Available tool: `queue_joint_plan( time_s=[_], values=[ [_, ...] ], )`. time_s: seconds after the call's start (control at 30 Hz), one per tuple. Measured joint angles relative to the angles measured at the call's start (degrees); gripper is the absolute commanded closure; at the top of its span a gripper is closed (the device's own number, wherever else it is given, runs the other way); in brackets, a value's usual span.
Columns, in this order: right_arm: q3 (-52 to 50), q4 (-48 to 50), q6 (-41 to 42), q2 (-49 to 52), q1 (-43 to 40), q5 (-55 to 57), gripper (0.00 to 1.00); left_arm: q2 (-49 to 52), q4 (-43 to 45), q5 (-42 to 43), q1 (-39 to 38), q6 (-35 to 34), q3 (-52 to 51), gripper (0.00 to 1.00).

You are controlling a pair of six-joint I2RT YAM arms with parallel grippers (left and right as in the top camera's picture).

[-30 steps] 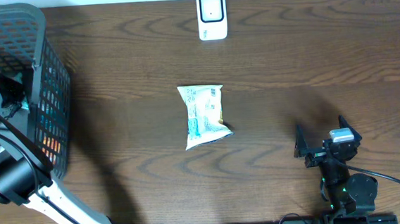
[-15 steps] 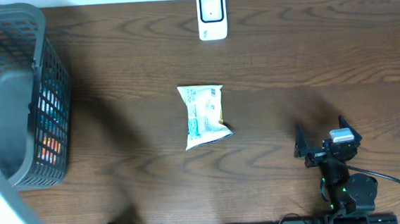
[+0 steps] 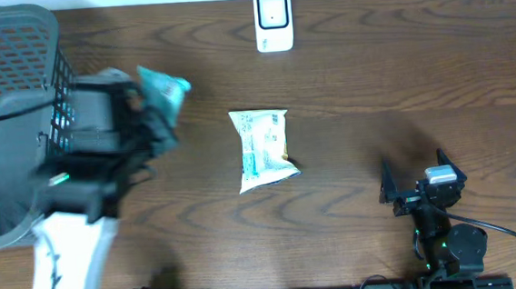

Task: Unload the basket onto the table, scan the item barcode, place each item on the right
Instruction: 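Place the green packet beside the white packet with the left gripper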

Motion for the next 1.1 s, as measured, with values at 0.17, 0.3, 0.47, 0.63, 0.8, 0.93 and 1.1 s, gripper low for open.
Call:
queue_joint_plan(
  time_s=[0.17,0.3,0.47,0.63,0.8,0.93,1.1],
  values=[
    [0.0,0.02,0.0,0.0,0.0,0.02,0.01,5.9,16.72,-5.79,-7.19,-6.49,-15.08,0.92],
    [0.0,0.02,0.0,0.0,0.0,0.02,0.01,13.57,26.12,-6.73,-9.84,-12.0,-21.84,0.93],
    [0.0,0.02,0.0,0.0,0.0,0.02,0.01,23.78,35.08,-4.42,-11.52,-17.18,-23.17,0.93],
    [0.0,0.02,0.0,0.0,0.0,0.02,0.01,28.83,38.93,-2.14,-12.76,-23.34,-23.17,0.87],
    [0.0,0.04,0.0,0.0,0.0,0.02,0.01,27.71,37.92,-0.48,-13.22,-25.29,-23.08,0.02],
    [0.0,0.04,0.0,0.0,0.0,0.02,0.01,22.14,30.23,-0.04,-12.76,-24.72,-21.57,0.02],
    [0.0,0.04,0.0,0.0,0.0,0.02,0.01,9.86,21.33,-1.01,-8.87,-17.16,-10.71,0.02]
  ],
)
